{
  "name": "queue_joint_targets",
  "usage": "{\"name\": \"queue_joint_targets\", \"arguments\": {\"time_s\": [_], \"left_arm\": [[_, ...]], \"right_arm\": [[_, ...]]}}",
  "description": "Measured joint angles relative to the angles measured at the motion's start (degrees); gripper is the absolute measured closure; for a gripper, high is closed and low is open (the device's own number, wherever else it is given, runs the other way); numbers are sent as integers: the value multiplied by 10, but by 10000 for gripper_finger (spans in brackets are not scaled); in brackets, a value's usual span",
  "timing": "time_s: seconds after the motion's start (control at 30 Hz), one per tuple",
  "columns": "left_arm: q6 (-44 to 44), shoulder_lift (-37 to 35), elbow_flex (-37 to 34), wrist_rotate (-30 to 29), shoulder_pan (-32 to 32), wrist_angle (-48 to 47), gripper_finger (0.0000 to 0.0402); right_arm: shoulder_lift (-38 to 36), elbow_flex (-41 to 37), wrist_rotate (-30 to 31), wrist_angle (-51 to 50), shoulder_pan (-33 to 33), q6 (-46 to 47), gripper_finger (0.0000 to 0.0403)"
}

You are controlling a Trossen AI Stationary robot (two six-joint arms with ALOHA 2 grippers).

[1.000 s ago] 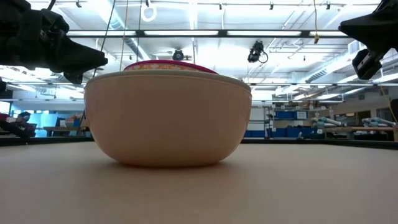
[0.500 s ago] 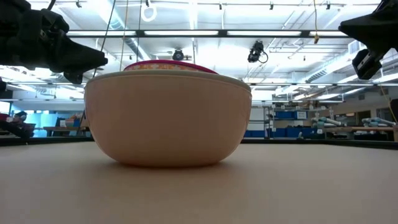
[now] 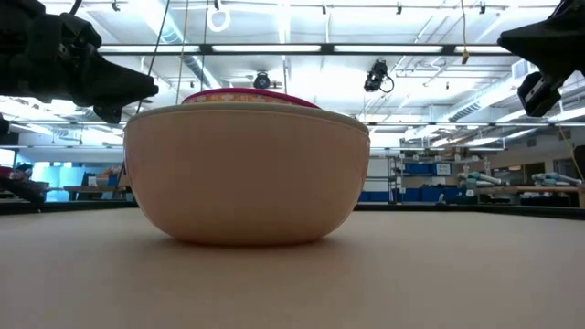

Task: Nest bowls inside each other
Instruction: Return to Home Position

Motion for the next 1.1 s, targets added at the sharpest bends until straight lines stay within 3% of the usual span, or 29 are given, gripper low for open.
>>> {"name": "queue_joint_targets", "arguments": {"time_s": [0.4,0.63,0.93,1.1], "left_arm": [[0,0,0,0,0,0,287],[0,0,0,0,0,0,287],[0,0,0,0,0,0,287],[0,0,0,0,0,0,287]], "right_arm": [[0,0,14,-8,0,-85,376],[0,0,70,-13,0,-191,374],[0,0,-14,-8,0,-182,374],[0,0,-25,-8,0,-178,375]]}}
